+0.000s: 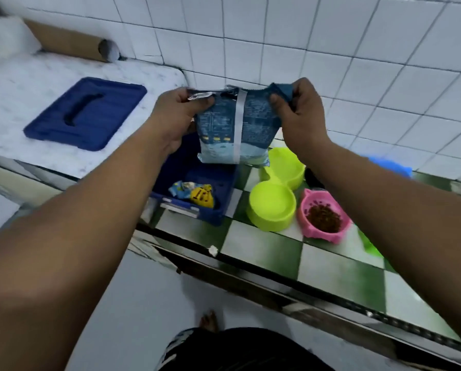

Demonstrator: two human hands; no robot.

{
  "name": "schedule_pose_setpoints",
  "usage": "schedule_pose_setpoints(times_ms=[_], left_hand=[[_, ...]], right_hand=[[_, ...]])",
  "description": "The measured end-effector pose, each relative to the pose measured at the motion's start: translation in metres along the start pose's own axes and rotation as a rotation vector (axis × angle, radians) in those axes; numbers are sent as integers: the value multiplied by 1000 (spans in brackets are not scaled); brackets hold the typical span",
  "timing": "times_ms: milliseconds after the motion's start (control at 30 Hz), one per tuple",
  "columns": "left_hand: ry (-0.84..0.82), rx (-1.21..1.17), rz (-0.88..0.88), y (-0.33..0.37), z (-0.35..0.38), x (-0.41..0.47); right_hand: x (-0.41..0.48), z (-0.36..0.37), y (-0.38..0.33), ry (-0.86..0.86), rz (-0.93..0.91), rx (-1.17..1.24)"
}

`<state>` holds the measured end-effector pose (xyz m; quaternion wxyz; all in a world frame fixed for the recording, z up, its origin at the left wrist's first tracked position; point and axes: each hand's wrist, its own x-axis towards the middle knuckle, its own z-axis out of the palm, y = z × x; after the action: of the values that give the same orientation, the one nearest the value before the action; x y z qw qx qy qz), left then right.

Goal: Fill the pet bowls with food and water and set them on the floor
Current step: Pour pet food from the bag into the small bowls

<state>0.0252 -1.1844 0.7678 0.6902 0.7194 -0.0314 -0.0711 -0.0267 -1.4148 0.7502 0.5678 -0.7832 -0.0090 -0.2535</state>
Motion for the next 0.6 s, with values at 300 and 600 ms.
schedule_pose_setpoints(times_ms=[300, 600], left_hand=[[-124, 386, -110, -12, -98, 73], [-69, 549, -22, -70, -85, 109]], right_hand=[[29, 88, 14, -198, 65, -215], [39, 108, 41, -307, 163, -602]])
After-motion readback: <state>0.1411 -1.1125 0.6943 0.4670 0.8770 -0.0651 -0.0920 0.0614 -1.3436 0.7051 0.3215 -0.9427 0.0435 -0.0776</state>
